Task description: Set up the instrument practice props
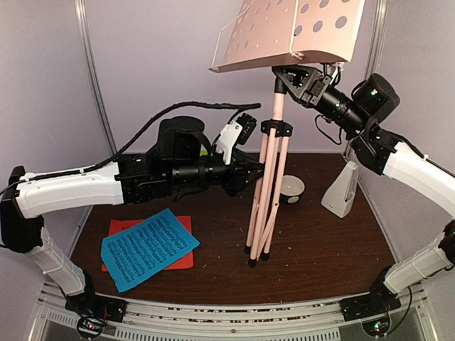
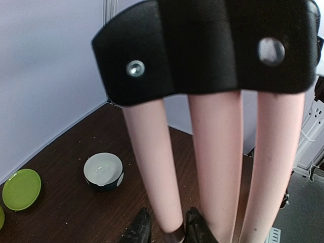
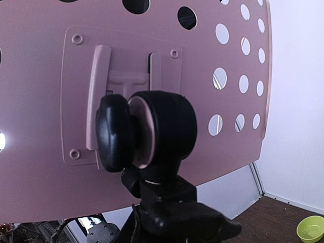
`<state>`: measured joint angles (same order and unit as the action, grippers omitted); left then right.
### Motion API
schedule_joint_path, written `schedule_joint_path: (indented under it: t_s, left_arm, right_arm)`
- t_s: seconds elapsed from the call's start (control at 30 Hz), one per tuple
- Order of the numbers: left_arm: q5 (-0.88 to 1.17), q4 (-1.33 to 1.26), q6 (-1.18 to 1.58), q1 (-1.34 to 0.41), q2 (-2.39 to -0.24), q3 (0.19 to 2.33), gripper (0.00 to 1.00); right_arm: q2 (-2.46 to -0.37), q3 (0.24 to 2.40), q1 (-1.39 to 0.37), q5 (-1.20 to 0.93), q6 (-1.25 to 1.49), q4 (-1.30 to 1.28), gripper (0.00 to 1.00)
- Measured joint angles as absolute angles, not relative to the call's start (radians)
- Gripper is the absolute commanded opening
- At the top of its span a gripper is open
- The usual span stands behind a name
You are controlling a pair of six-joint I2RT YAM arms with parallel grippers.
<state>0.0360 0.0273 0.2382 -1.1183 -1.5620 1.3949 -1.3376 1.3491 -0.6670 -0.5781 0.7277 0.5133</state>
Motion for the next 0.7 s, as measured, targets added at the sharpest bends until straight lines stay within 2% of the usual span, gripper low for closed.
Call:
schedule_joint_path:
  t_s: [0.37,0.7]
  left_arm:
    - [0.039,0.028,0.259,-1.117,-1.566,1.397,0.00]
    - [0.022,0.031,-0.017,-1.112,-1.562,1.379,0.00]
  right_arm:
    - [-1.280,1.287,-0.667,-0.543,0.710,0.528,0.00]
    - [-1.246,1.282,-0.668,-0.550,0.705,0.500,0.00]
